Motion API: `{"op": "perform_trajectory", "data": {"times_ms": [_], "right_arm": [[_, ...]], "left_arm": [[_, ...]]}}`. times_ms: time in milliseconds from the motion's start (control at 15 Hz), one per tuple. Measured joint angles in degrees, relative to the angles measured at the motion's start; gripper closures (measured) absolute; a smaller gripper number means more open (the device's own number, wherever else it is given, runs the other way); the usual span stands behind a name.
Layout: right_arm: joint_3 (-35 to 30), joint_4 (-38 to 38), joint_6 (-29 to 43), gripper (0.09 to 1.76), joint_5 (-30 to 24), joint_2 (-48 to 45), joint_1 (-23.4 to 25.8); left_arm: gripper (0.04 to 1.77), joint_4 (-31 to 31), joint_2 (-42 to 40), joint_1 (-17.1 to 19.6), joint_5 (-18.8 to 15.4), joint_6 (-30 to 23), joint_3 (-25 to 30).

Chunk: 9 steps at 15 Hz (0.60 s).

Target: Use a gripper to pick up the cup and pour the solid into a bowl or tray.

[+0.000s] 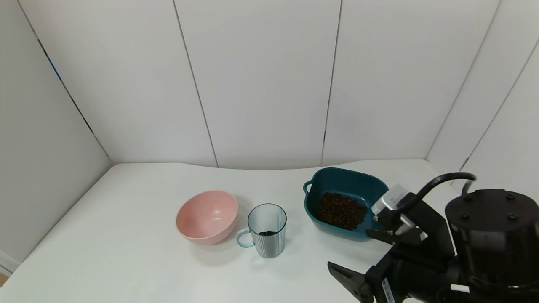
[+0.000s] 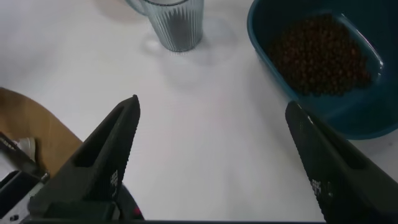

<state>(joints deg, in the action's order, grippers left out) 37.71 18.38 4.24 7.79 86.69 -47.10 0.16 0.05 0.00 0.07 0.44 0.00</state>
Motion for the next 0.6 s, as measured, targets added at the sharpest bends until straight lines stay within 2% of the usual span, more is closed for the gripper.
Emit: {"op": "perform_trajectory", "data": {"times_ms": [200, 333, 600], "right_arm": [[-2.1, -0.2, -0.7, 0.15, -0.7, -4.1, 0.8], [-3.0, -0.6, -0.7, 0.15, 1.2, -6.6, 1.4], [-4.0, -7.2, -0.8, 0.15, 4.6, -13.1, 5.8]], "left_arm": [[0.09, 0.0, 0.0, 0.0, 0.0, 0.0, 0.0], [0.09, 0.0, 0.0, 0.0, 0.0, 0.0, 0.0], [0.09, 0.0, 0.0, 0.0, 0.0, 0.0, 0.0]]}}
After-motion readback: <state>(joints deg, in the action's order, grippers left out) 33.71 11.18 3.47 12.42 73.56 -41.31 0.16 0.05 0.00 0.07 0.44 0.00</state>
